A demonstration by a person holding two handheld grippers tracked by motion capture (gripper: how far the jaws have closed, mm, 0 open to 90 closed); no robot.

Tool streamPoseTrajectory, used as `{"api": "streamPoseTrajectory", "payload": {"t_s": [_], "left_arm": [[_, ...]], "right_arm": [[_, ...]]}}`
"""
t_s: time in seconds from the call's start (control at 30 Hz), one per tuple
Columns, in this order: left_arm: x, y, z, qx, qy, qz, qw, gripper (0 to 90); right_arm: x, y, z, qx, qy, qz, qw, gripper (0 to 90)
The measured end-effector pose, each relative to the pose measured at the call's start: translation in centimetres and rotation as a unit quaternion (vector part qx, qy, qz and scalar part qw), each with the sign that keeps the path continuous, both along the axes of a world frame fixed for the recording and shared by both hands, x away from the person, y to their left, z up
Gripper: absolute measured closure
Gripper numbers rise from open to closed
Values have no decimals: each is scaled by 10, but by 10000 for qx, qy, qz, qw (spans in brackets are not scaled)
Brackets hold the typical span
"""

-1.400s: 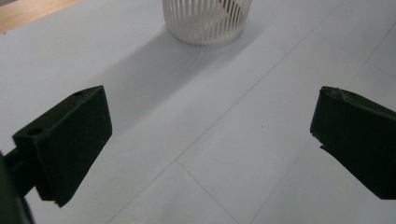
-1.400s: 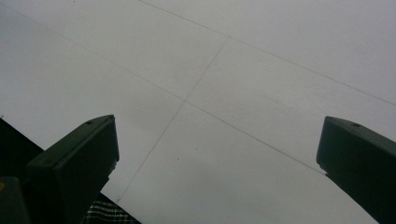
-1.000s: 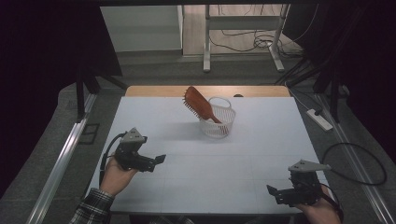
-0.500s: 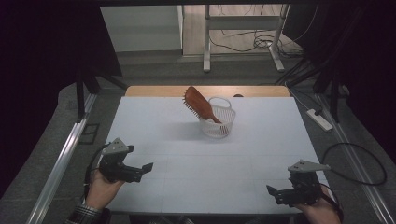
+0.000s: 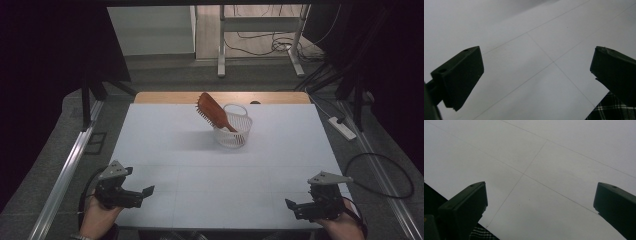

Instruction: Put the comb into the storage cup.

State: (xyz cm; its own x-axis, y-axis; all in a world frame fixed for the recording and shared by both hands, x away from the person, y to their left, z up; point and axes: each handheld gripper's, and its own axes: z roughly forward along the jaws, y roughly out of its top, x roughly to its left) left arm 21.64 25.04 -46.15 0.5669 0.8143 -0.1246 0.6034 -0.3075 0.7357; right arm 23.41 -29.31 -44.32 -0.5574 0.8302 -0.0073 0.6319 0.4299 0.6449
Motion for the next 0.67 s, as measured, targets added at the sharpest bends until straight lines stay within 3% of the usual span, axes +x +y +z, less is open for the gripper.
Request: {"api": "streamPoseTrajectory", "payload": {"t_s": [0.37,0.53,0.67], "left_arm": [[-14,4,-6,240,112,105,9996,0],[-14,-1,-8,488,187,178,9985,6],[-12,-2,-8,534,258,237,9980,16]], "right_arm": [[0,1,0,-24,1,-2,10000,0],[0,1,0,-30,-11,6,10000,0],[0,1,0,-31,-8,14,10000,0]]}}
